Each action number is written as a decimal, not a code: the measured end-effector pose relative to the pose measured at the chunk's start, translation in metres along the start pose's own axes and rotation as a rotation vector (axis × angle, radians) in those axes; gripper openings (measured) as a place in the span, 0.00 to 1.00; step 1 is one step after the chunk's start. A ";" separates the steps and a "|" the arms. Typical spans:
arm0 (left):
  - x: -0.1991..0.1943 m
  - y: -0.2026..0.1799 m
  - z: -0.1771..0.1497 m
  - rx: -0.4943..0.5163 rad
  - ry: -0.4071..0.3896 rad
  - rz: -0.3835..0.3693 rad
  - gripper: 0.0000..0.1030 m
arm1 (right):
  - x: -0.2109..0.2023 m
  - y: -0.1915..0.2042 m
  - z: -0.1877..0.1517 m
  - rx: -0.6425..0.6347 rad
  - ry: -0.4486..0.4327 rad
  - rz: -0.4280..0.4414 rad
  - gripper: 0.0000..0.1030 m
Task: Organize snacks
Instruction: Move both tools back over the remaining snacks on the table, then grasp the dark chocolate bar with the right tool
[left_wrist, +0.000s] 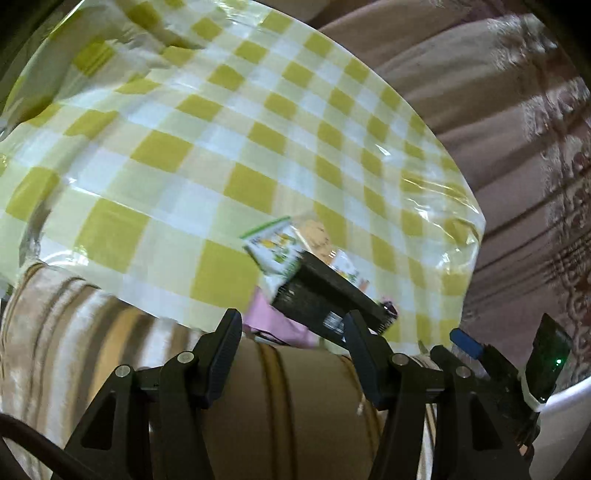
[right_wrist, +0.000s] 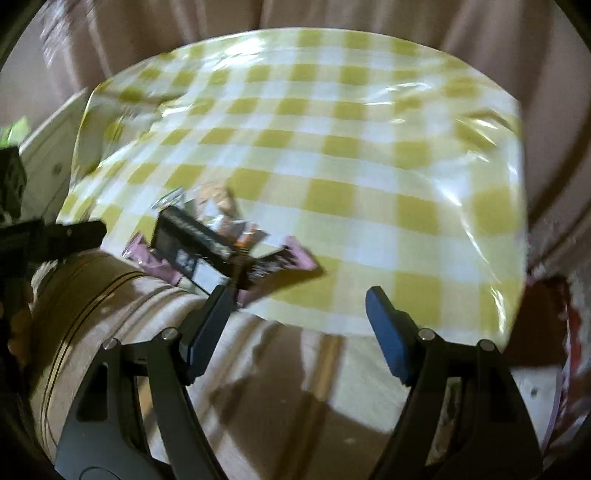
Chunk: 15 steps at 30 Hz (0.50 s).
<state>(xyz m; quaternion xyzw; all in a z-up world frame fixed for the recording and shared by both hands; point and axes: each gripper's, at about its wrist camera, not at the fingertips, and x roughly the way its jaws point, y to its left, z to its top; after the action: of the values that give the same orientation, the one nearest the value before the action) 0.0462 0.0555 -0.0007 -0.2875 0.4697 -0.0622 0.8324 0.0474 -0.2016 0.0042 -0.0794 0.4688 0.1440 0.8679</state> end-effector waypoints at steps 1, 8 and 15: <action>0.001 0.003 0.001 -0.008 -0.002 0.001 0.57 | 0.005 0.006 0.003 -0.024 0.007 0.012 0.75; 0.012 0.010 0.008 -0.015 0.003 0.007 0.57 | 0.044 0.037 0.025 -0.159 0.077 0.089 0.75; 0.030 0.020 0.020 -0.048 0.025 -0.021 0.57 | 0.079 0.054 0.041 -0.231 0.150 0.133 0.75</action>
<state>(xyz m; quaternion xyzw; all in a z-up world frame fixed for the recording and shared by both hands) 0.0758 0.0692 -0.0255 -0.3116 0.4783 -0.0630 0.8186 0.1032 -0.1254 -0.0391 -0.1583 0.5169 0.2478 0.8039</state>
